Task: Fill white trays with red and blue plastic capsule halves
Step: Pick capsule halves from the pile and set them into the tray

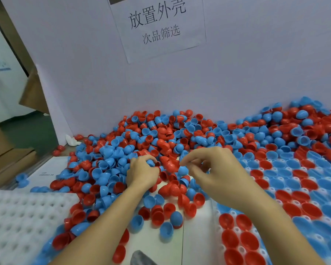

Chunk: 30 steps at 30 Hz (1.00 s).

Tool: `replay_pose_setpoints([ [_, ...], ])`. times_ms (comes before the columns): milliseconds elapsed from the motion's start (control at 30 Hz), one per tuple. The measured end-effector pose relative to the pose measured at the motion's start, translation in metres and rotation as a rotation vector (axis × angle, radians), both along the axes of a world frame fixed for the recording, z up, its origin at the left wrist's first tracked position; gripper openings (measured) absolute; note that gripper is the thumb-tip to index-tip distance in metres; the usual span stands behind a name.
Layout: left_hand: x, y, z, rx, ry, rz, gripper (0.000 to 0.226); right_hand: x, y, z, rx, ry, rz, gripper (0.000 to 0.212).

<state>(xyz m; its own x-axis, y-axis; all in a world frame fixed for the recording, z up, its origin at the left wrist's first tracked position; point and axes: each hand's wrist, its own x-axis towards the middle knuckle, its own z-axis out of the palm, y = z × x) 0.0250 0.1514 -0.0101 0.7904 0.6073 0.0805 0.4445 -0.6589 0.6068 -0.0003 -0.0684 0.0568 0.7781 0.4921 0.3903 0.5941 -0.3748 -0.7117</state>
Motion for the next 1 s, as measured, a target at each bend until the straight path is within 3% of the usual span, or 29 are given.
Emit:
replay_pose_setpoints([
  [400, 0.011, -0.037, 0.049, -0.468, -0.537, 0.206, 0.02, 0.013, -0.015, -0.011, 0.015, 0.168, -0.1, 0.025],
  [567, 0.009, -0.095, 0.058, -0.887, -0.788, 0.226, 0.026, 0.017, -0.016, -0.014, 0.076, 0.27, -0.115, 0.028],
  [733, 0.006, -0.123, 0.041, -1.242, -0.795, 0.266, 0.022, 0.02, -0.02, -0.018, 0.015, 0.249, -0.101, 0.044],
  [933, 0.008, -0.102, 0.02, -1.499, -0.728, 0.282, 0.019, 0.019, -0.011, -0.028, 0.048, 0.271, -0.043, 0.042],
  [1000, 0.007, -0.091, 0.021, -1.508, -0.737, 0.278, 0.01, 0.017, -0.008, -0.03, 0.038, 0.273, -0.037, 0.04],
])
